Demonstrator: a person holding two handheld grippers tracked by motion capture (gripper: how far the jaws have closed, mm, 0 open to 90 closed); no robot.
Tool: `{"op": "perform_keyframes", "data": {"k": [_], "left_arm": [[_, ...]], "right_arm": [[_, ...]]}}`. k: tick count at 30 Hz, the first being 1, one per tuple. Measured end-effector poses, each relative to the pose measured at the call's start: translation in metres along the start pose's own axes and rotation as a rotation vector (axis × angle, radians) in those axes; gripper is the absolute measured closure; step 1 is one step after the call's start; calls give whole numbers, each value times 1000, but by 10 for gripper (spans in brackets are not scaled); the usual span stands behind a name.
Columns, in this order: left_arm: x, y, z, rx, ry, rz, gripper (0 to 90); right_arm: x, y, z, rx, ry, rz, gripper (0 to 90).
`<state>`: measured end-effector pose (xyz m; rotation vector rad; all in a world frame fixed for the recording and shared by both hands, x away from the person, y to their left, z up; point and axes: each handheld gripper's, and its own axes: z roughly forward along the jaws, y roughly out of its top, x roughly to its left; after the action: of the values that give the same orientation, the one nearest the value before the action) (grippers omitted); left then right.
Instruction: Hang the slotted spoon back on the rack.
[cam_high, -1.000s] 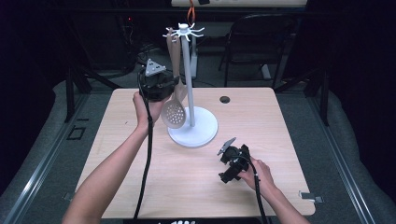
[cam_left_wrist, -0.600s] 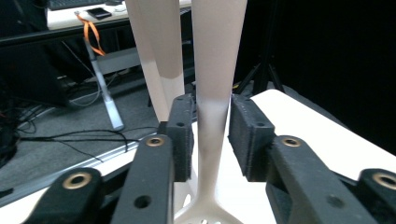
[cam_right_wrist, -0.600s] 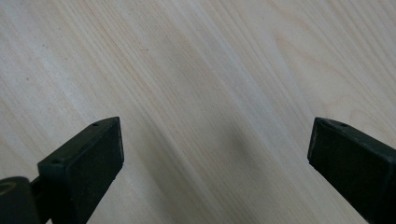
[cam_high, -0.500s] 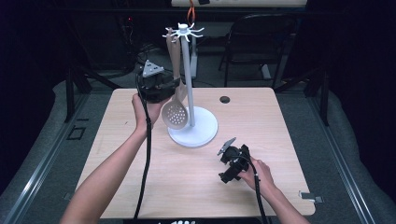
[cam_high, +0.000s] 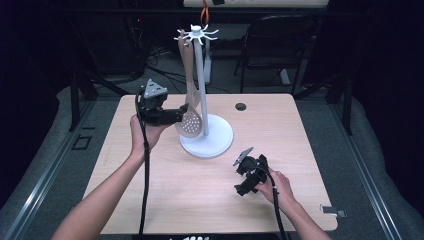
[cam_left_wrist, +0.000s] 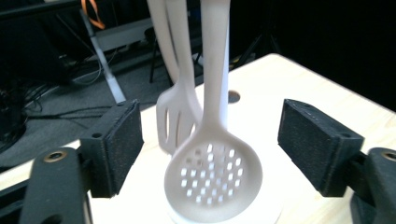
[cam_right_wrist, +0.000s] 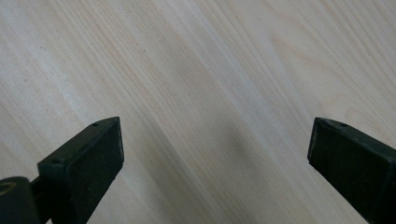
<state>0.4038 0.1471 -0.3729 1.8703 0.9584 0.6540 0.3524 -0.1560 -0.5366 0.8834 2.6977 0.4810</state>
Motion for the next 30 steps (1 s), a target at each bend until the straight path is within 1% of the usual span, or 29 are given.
{"op": "perform_keyframes", "data": {"k": [1,2,3,4,5,9,11,20,22,23,26,30], "left_arm": [[0,0,0,0,0,0,195],[2,-8,-5,11,4,-2,188],[3,-11,-8,14,6,-1,183],[3,-11,-8,14,6,-1,182],[4,-15,-10,21,8,1,179],[7,-32,-19,40,15,6,168],[10,-41,-23,49,19,-4,163],[14,-78,-35,95,27,-27,154],[14,-86,-37,103,27,-36,154],[15,-90,-38,111,26,-35,154],[15,-102,-40,132,27,-46,153],[17,-119,-43,160,30,-64,152]], "right_arm": [[0,0,0,0,0,0,30],[0,0,0,0,0,1,30],[0,0,0,1,0,2,30],[0,0,0,1,0,2,30],[0,1,0,12,-7,-4,30],[0,1,0,15,-8,-6,30],[0,1,1,7,1,1,30],[1,0,0,8,-1,-2,30],[1,1,-1,13,-11,-8,30],[1,0,0,5,-4,-1,30],[0,0,-1,-3,-7,3,30],[0,0,-1,2,-8,-1,30]]}}
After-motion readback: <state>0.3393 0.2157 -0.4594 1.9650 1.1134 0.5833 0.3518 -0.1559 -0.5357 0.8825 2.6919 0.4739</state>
